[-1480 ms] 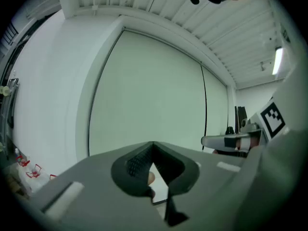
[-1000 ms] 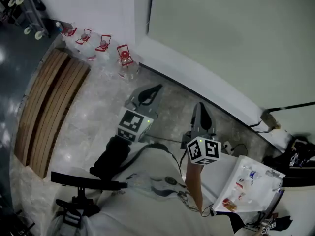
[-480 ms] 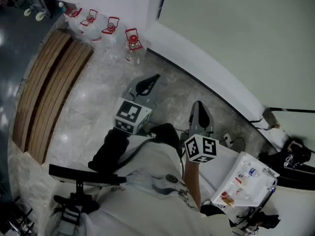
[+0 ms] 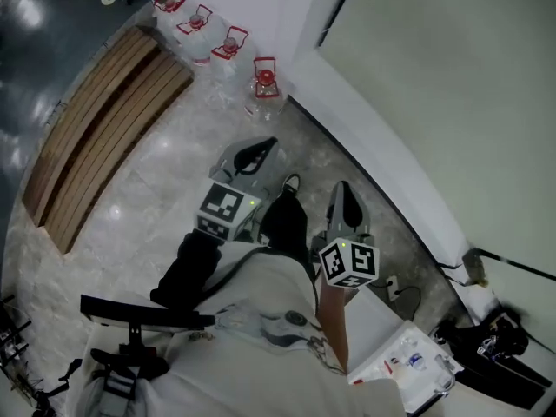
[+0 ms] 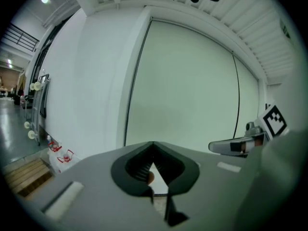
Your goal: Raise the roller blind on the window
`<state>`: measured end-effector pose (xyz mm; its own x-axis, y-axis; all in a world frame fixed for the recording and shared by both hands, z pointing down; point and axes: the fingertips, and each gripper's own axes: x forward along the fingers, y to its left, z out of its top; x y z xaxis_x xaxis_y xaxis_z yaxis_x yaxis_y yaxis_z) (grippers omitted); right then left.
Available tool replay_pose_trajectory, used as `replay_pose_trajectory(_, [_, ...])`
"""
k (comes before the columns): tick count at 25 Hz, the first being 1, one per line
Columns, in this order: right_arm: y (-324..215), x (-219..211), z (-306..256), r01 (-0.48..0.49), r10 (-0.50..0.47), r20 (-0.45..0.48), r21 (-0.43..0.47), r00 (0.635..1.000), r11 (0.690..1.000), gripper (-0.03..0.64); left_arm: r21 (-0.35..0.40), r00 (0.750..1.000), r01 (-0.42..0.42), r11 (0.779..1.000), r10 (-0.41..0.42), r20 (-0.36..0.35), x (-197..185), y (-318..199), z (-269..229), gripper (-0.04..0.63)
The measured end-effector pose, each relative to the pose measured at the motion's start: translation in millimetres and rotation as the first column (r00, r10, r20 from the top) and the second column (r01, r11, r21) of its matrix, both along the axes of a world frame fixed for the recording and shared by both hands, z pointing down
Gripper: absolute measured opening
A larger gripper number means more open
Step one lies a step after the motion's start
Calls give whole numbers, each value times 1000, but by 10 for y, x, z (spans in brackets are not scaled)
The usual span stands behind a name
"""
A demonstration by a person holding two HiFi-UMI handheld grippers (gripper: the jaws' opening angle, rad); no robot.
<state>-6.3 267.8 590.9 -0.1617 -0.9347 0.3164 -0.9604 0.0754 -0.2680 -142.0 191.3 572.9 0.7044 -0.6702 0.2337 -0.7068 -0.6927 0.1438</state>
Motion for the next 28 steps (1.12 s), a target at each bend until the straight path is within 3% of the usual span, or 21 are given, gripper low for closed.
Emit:
replay_pose_trajectory(6, [-786,289,-296,54,-59,51,94,997,994,2,55,998,61,997,-62,20,277,-676,-309,0])
replay_pose_trajectory(12, [-1239,994,-379,24,-31,66,107,997,994,2,62,999,-5,998,3,33,1075,-1143,-387,0])
replay_pose_trajectory(16, [-1393,1286,-302,3,-9,87,76,996,997,2,52,998,-36,998,33,52,1344,-1260,-329,0])
replay_pose_trajectory(23, [-1975,1057,-226,132,-138,108,63,985,989,2,29,998,26,999,-28,59,1222,-1705,-205,0])
replay_pose_trajectory(28, [-2428,902,-256,168,-174,85,81,981,983,3,32,999,1,999,-2,43,1206,-2102,-184,0])
